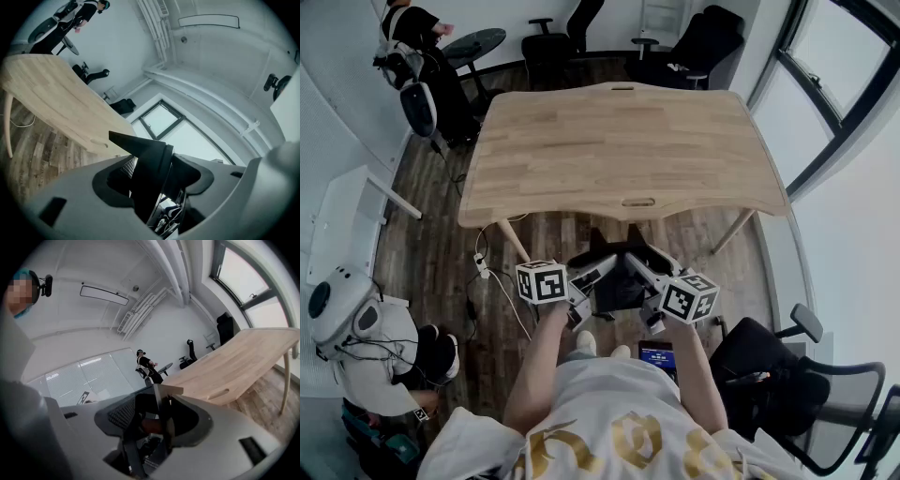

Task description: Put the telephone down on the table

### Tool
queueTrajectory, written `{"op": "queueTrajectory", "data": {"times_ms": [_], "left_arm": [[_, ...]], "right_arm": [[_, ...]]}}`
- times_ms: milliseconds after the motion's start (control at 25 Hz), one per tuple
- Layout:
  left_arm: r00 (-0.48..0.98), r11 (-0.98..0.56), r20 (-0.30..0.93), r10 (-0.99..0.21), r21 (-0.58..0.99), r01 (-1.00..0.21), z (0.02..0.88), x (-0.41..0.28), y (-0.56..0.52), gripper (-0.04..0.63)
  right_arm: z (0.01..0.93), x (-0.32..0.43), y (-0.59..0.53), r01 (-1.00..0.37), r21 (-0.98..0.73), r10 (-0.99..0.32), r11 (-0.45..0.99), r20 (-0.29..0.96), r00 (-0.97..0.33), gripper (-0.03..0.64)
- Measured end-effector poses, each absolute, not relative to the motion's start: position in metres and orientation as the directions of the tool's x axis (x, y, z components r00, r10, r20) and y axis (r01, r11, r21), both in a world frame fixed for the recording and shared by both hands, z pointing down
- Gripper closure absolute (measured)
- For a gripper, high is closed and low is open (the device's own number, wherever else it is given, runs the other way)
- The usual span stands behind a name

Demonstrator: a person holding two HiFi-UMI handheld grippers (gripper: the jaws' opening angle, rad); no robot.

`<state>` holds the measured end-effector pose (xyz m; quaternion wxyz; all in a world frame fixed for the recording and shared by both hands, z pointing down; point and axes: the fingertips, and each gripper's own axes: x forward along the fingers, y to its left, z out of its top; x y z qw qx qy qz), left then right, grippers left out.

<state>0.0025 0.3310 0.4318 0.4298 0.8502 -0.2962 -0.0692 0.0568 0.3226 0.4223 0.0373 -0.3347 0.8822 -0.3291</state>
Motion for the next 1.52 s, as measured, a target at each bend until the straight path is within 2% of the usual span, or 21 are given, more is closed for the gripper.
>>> {"op": "queueTrajectory", "data": {"times_ms": [920,1160,1520], "left_arm": [[0.808,-0.452,0.152,-0.569,0.763,-0.461,0.435,0.024,0.313,0.345],[0.818,-0.453,0.148,-0.556,0.772,-0.447,0.448,0.020,0.269,0.345],[0.847,-0.452,0.153,-0.508,0.790,-0.414,0.461,0.011,0.146,0.345]], "right_arm": [[0.425,0.076,0.305,-0.557,-0.608,-0.604,0.566,0.153,-0.782,0.394],[0.437,0.072,0.261,-0.570,-0.608,-0.611,0.553,0.169,-0.773,0.394],[0.449,0.063,0.141,-0.602,-0.615,-0.638,0.509,0.200,-0.744,0.394]]}}
